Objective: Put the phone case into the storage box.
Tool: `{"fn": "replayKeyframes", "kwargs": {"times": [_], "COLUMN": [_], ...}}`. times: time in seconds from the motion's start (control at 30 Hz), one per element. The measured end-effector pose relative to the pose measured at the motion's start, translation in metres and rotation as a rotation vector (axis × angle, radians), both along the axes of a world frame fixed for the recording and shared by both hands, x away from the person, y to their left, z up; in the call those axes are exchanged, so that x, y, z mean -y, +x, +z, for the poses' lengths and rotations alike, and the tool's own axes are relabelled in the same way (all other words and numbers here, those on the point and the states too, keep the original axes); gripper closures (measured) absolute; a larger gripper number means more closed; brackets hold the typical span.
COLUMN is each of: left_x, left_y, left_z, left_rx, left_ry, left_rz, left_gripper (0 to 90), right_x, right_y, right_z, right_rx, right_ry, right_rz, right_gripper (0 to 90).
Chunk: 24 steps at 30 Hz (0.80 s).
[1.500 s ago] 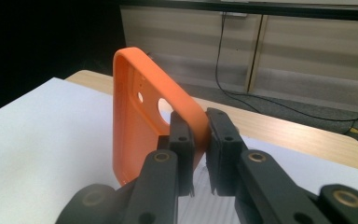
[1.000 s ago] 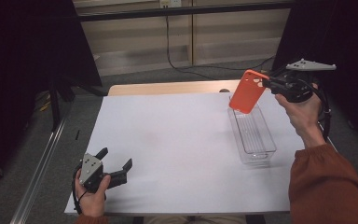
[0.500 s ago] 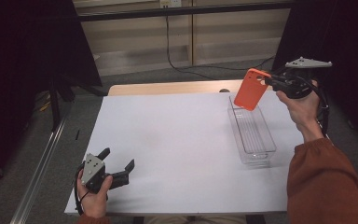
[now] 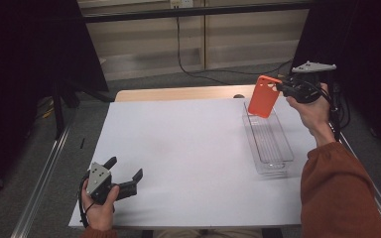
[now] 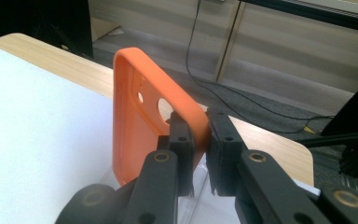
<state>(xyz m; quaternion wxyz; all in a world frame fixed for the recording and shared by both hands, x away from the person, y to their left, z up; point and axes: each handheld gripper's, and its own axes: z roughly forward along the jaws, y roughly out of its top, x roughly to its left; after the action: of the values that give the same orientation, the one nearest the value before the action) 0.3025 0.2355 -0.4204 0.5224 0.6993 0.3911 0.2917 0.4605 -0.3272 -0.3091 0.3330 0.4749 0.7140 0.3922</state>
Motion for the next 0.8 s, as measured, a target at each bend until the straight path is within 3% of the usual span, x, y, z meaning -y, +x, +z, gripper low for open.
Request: {"fn": "replayKeyframes", "kwargs": {"times": [0.3,0.8], "left_x": [0.0,-0.001], "left_y": [0.0,0.002], "left_z": [0.0,-0.002], "left_rx": [0.0,-0.008], "left_ry": [0.005,0.009], "left_rz": [-0.003,0.001], "left_gripper": [2.6,2.6], "right_x": [0.002,-0.003], "right_y": [0.012,0.027], "right_z": [-0.012,-0.03], "right_rx": [-0.021,-0.031], "right_ry": [-0.036,-0.074], "right_rz": [-0.019,0.011], "right_gripper": [81.7,81.7]}}
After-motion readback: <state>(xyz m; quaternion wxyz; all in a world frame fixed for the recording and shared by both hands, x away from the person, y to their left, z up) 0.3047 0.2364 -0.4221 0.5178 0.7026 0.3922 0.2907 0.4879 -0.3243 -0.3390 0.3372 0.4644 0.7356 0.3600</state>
